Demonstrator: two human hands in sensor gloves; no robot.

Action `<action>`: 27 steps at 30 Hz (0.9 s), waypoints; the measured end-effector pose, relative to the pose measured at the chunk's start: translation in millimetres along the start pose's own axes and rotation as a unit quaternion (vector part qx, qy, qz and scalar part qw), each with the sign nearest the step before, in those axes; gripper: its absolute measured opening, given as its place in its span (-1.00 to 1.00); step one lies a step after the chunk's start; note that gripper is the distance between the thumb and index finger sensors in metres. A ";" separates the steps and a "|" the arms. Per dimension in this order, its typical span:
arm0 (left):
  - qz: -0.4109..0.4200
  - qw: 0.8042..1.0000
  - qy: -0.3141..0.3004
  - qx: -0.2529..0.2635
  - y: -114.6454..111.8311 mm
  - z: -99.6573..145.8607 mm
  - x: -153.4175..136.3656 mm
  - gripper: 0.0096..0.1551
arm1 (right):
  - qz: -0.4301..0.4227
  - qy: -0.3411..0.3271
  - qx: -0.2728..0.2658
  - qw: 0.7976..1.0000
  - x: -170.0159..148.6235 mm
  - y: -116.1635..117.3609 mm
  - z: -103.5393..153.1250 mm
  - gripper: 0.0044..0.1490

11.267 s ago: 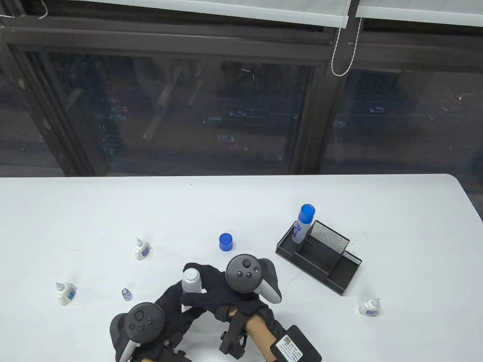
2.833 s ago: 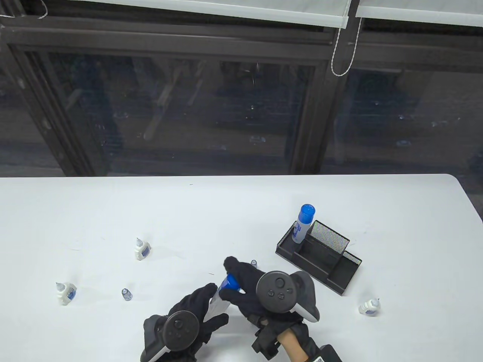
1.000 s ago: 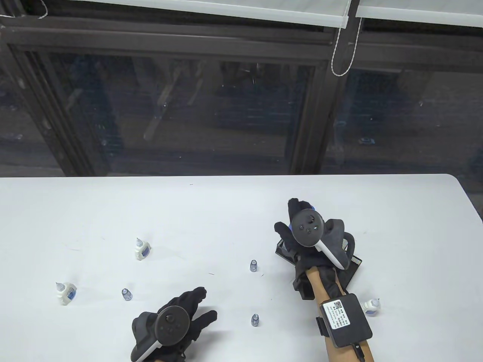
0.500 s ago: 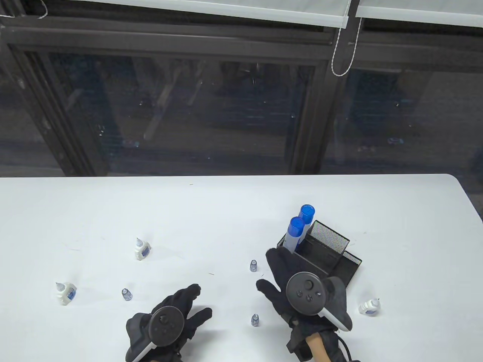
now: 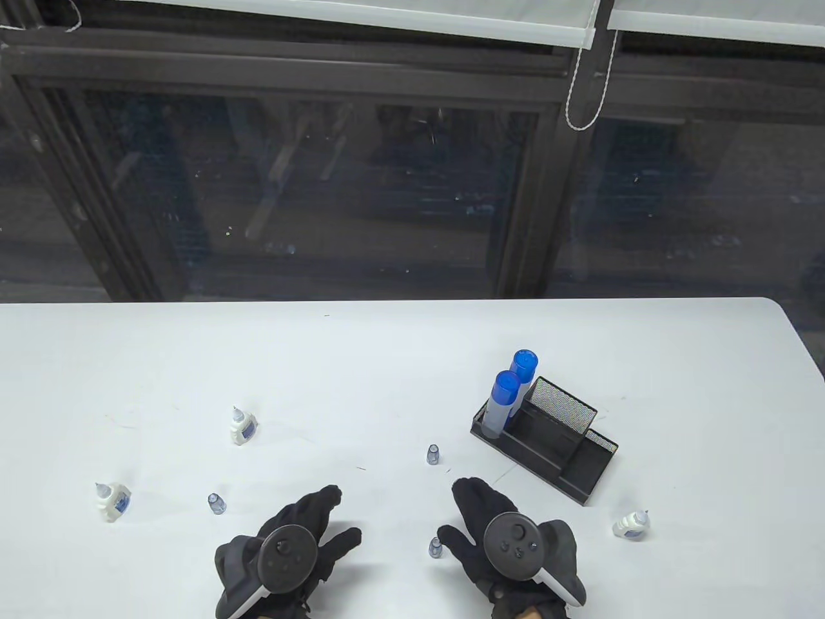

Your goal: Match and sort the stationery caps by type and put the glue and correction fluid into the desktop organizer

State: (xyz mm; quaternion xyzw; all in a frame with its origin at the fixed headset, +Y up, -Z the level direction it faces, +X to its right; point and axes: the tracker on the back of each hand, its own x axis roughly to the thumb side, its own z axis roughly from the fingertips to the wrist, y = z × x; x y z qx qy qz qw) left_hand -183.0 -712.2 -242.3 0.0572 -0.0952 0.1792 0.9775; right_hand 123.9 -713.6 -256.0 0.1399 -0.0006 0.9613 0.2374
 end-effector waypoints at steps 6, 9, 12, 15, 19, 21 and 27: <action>0.000 0.996 0.036 0.082 53.8 -6.8 -28.3 -0.11 | -0.018 0.010 -0.019 1.000 -10.7 -12.2 7.3 -0.10; 0.006 0.990 0.088 0.111 80.9 -7.1 -62.8 -0.09 | -0.018 0.011 -0.024 1.000 -12.2 -15.0 8.2 -0.11; 0.040 0.978 0.159 0.127 100.5 -3.0 -108.4 -0.05 | -0.018 0.006 -0.023 1.000 -10.8 -15.4 9.4 -0.11; 0.089 0.951 0.259 0.146 110.2 8.8 -157.8 0.02 | -0.018 0.002 -0.018 1.000 -9.0 -14.3 9.8 -0.11; 0.077 0.921 0.366 0.110 97.9 20.3 -212.3 0.11 | -0.021 -0.004 -0.013 1.000 -7.8 -12.3 9.9 -0.11; 0.079 0.908 0.403 0.083 84.9 23.9 -232.7 0.12 | -0.024 -0.007 -0.015 1.000 -7.3 -11.7 9.8 -0.12; 0.092 0.879 0.466 0.024 50.6 28.0 -267.7 0.08 | -0.021 -0.003 -0.012 1.000 -7.7 -10.8 9.7 -0.12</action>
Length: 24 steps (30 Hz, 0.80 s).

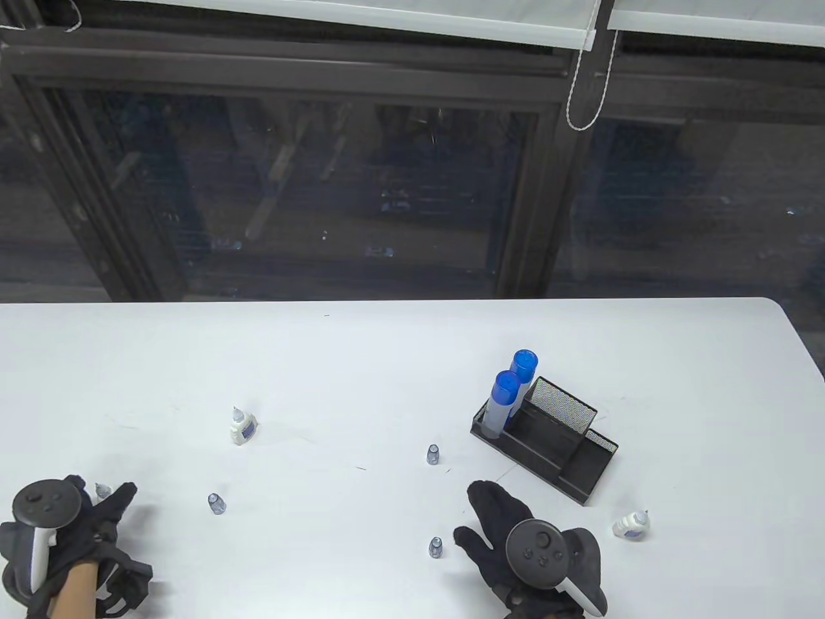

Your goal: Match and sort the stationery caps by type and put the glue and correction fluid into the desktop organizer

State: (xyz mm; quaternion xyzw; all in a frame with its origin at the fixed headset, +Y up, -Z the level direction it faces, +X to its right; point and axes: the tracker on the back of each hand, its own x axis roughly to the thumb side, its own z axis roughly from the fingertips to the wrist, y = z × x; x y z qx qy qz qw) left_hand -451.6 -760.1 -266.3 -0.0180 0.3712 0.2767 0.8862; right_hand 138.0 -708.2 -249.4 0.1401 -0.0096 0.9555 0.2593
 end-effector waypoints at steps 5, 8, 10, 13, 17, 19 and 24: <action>0.018 1.000 -0.005 -0.012 -12.8 -9.9 -1.8 -0.04 | 0.001 0.005 0.007 1.000 -1.7 2.0 -1.4 -0.12; 0.021 1.000 0.001 -0.009 -15.5 -14.7 -1.6 -0.12 | 0.001 0.007 0.009 1.000 -1.7 2.3 -1.6 -0.12; 0.022 1.000 0.008 -0.008 -15.8 -16.9 -1.7 -0.22 | 0.001 0.008 0.009 1.000 -1.6 1.9 -1.5 -0.13; 0.016 1.000 0.002 -0.005 -14.2 -17.7 -1.5 -0.32 | 0.001 0.008 0.012 1.000 -1.6 1.7 -1.7 -0.13; 0.027 0.999 -0.036 0.010 -1.8 -9.7 8.4 -0.33 | -0.001 0.007 0.012 1.000 -1.6 1.9 -1.8 -0.13; 0.041 0.996 -0.073 0.015 8.2 -1.5 22.5 -0.33 | 0.001 0.005 0.015 1.000 -1.1 2.6 -2.1 -0.13; 0.042 0.978 -0.203 0.028 38.6 38.5 80.5 -0.33 | 0.000 0.002 0.024 1.000 -0.1 4.5 -2.8 -0.13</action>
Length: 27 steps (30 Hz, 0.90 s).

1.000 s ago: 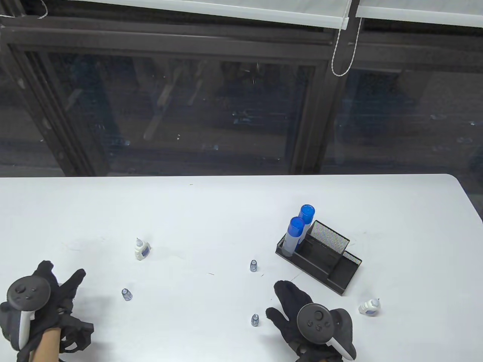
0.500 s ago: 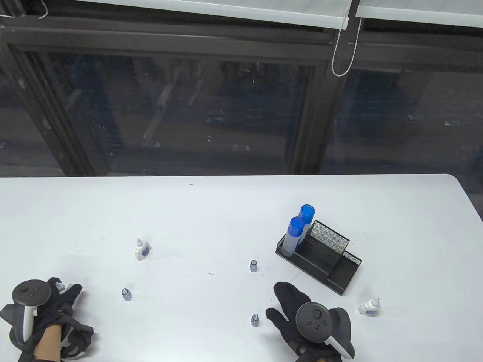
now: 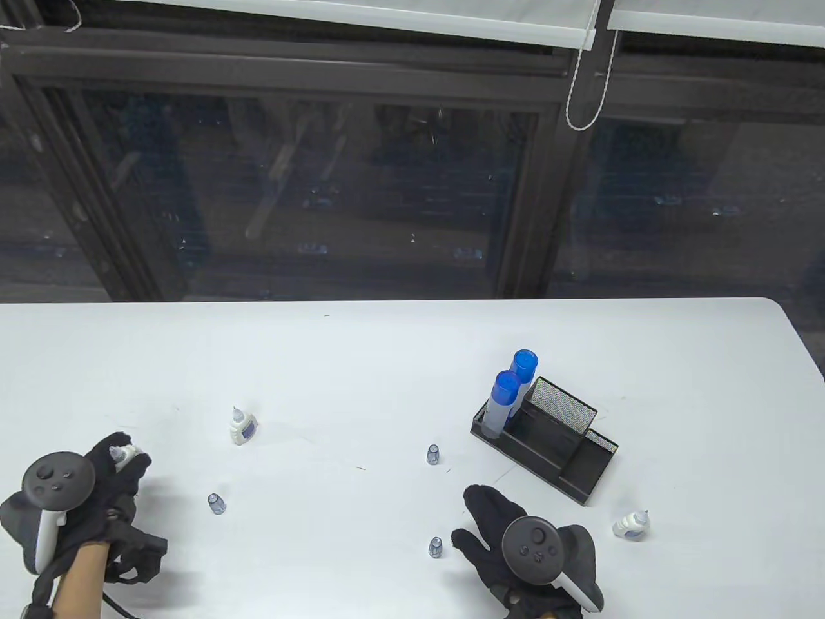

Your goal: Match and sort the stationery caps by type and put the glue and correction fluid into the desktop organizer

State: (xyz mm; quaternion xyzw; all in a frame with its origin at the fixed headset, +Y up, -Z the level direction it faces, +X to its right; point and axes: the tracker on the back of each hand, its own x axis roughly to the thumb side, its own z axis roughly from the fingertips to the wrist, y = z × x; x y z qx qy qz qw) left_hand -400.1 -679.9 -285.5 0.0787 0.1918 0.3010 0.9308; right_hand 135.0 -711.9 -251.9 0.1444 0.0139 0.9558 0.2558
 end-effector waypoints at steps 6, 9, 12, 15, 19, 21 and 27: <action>0.021 0.988 -0.151 -0.017 8.0 29.0 84.5 -0.33 | -0.002 0.002 -0.001 1.000 -0.6 0.0 -0.1 -0.13; 0.037 0.976 -0.210 -0.047 -4.4 46.9 118.3 -0.32 | -0.003 0.005 0.002 1.000 -1.2 0.6 -0.2 -0.14; 0.052 0.963 -0.250 -0.084 -21.7 61.9 142.7 -0.31 | -0.003 0.005 0.008 1.000 -1.3 2.0 -1.1 -0.13; 0.071 0.948 -0.284 -0.128 -46.6 78.1 164.7 -0.31 | -0.004 0.006 0.013 1.000 -1.7 3.7 -1.2 -0.14; 0.075 0.932 -0.311 -0.171 -83.9 96.9 181.0 -0.31 | -0.001 0.007 0.020 1.000 -1.4 6.1 -2.6 -0.14; 0.086 0.927 -0.312 -0.190 -106.3 106.5 183.3 -0.30 | 0.002 0.007 0.022 1.000 -1.1 7.6 -2.8 -0.14; 0.080 0.917 -0.301 -0.248 -172.8 125.0 172.6 -0.31 | 0.017 0.006 0.036 0.999 0.3 15.4 -5.7 -0.12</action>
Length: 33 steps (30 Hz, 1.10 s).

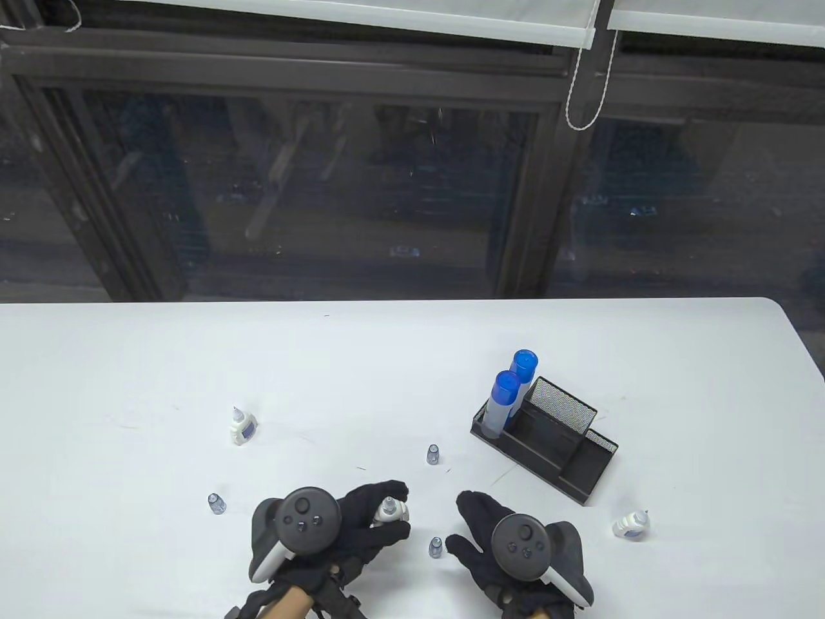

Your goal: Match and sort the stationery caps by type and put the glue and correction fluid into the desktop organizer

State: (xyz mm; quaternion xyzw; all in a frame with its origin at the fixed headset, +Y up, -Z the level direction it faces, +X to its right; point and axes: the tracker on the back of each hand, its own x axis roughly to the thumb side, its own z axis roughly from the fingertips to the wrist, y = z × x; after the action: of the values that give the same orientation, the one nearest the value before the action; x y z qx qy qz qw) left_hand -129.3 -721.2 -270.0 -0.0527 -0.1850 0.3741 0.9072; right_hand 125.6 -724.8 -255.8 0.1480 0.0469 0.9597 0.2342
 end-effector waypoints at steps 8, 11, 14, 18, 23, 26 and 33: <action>-0.001 1.000 0.008 -0.017 -4.6 7.8 -9.9 -0.30 | 0.052 -0.020 0.031 0.998 20.1 17.5 -15.3 -0.11; -0.004 1.000 0.015 -0.025 -6.2 7.6 -13.9 -0.31 | 0.092 -0.025 0.053 0.994 24.3 30.8 -21.2 -0.13; 0.000 1.000 0.012 -0.024 -6.0 8.3 -12.5 -0.31 | 0.125 -0.022 0.073 0.989 25.5 41.9 -24.5 -0.13; -0.013 1.000 0.004 -0.021 -5.8 8.9 -8.9 -0.31 | 0.158 -0.018 0.071 0.985 27.6 50.7 -27.0 -0.19; -0.020 0.999 0.003 -0.026 -7.9 9.4 -9.3 -0.30 | 0.184 -0.023 0.063 0.981 30.7 57.7 -27.6 -0.28; -0.016 0.999 0.003 -0.028 -9.2 9.7 -9.4 -0.30 | 0.198 -0.027 0.054 0.978 31.9 57.3 -27.1 -0.34; -0.022 0.999 0.005 -0.040 -12.9 9.4 -9.5 -0.30 | 0.109 -0.019 -0.015 0.994 30.8 22.1 -20.4 -0.35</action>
State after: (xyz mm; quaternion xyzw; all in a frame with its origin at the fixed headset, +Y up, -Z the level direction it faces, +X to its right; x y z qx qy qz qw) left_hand -130.5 -737.5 -261.0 -0.0864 -0.1965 0.3464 0.9132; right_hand 83.7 -730.6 -263.6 0.1671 0.0113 0.9772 0.1308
